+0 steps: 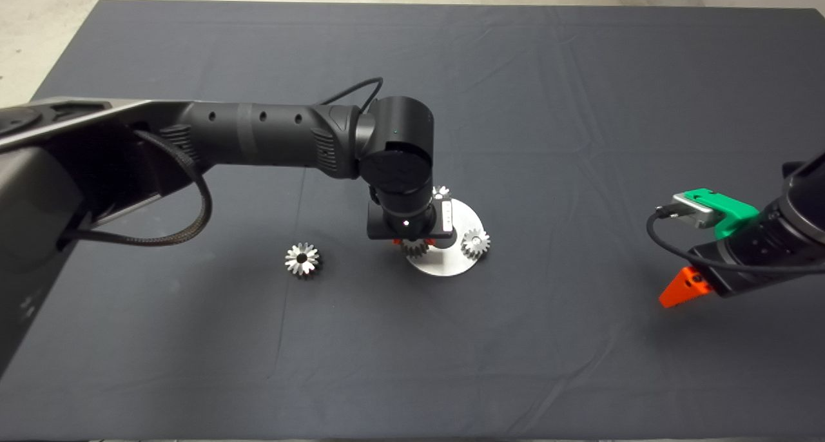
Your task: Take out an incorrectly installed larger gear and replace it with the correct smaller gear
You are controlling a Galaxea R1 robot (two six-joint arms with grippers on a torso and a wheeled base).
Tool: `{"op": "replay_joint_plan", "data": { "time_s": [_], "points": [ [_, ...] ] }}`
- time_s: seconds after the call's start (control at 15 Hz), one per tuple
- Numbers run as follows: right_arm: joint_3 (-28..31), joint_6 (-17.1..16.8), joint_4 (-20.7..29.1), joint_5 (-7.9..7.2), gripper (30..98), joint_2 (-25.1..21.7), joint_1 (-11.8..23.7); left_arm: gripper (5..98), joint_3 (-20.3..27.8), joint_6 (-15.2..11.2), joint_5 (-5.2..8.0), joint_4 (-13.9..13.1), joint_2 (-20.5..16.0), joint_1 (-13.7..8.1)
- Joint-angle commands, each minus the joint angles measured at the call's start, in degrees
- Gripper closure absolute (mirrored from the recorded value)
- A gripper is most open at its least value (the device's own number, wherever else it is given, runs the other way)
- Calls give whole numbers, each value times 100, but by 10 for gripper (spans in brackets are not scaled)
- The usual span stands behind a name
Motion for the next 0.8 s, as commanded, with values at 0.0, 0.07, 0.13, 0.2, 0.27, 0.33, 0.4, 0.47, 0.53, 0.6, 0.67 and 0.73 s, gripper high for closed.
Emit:
{"op": "replay_joint_plan", "data": {
  "time_s": [0.0, 0.07, 0.13, 0.2, 0.27, 0.33, 0.4, 0.47, 0.53, 0.6, 0.67, 0.73],
  "points": [
    [-143, -115, -245, -452, 493, 103, 24, 795, 93, -33, 680, -11, -39, -114],
    [-136, -149, -236, -452, 493, 103, 33, 793, 94, -33, 671, -11, -22, -114],
    [-125, -151, -236, -453, 493, 94, 33, 793, 156, -33, 679, -11, -48, -114],
    [-116, -142, -236, -461, 493, 94, 42, 793, 241, -33, 672, -18, -90, -114],
    [-116, -142, -236, -461, 493, 89, 42, 792, 260, -33, 680, -20, -83, -114],
    [-108, -142, -236, -461, 493, 94, 42, 778, 269, -33, 680, -28, -83, -114],
    [-107, -142, -236, -461, 493, 94, 42, 778, 269, -33, 686, -28, -83, -114],
    [-107, -142, -236, -461, 493, 94, 42, 778, 269, -33, 697, -46, -77, -114],
    [-116, -143, -237, -470, 493, 94, 42, 777, 298, -33, 698, -46, -83, -114],
    [-116, -151, -245, -470, 493, 94, 42, 753, 340, -41, 706, -39, -83, -114],
    [-116, -151, -245, -470, 493, 86, 42, 744, 348, -50, 706, -28, -92, -114],
    [-116, -151, -245, -470, 493, 85, 42, 743, 357, -111, 715, -11, -118, -114]
  ]
}}
